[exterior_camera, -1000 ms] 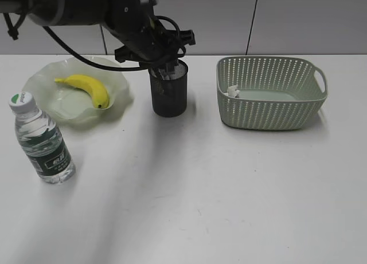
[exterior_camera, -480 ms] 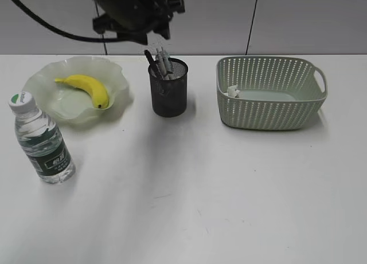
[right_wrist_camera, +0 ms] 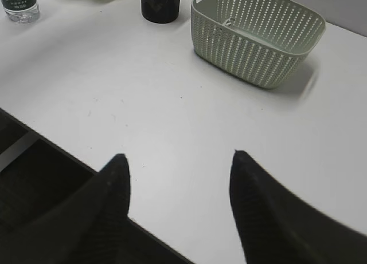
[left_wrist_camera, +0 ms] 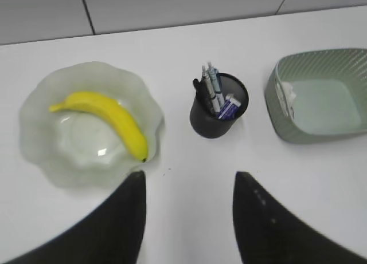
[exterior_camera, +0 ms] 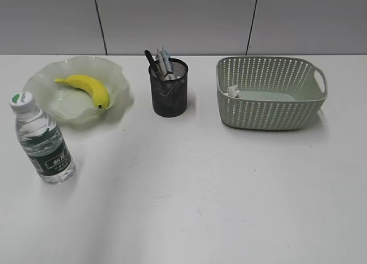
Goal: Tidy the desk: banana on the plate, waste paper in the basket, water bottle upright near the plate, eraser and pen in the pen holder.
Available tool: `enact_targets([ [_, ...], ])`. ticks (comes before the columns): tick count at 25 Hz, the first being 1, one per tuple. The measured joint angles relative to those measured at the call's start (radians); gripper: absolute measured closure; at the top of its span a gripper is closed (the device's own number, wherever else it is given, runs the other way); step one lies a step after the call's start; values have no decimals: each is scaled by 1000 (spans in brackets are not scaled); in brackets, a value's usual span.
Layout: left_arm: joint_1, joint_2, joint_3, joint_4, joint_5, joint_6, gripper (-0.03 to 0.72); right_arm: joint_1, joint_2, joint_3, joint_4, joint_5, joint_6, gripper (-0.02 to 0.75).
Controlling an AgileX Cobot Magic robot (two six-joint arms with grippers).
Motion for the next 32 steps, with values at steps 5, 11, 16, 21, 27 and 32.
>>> enact_targets([
  [5, 0, -242, 59, -10, 42, 92, 319, 0, 0, 0, 0, 0, 0, 292],
  [11, 0, -641, 330, -18, 47, 172, 319, 0, 0, 0, 0, 0, 1, 292],
  [16, 0, -974, 612, -18, 54, 226, 319, 0, 0, 0, 0, 0, 1, 292],
  [21, 0, -1271, 871, -52, 61, 296, 329, 0, 0, 0, 0, 0, 1, 292],
  [27, 0, -1439, 1054, -111, 64, 309, 382, 0, 0, 0, 1, -1, 1, 292],
  [32, 0, -1438, 1130, -122, -37, 333, 406, 0, -1, 0, 0, -1, 1, 292],
])
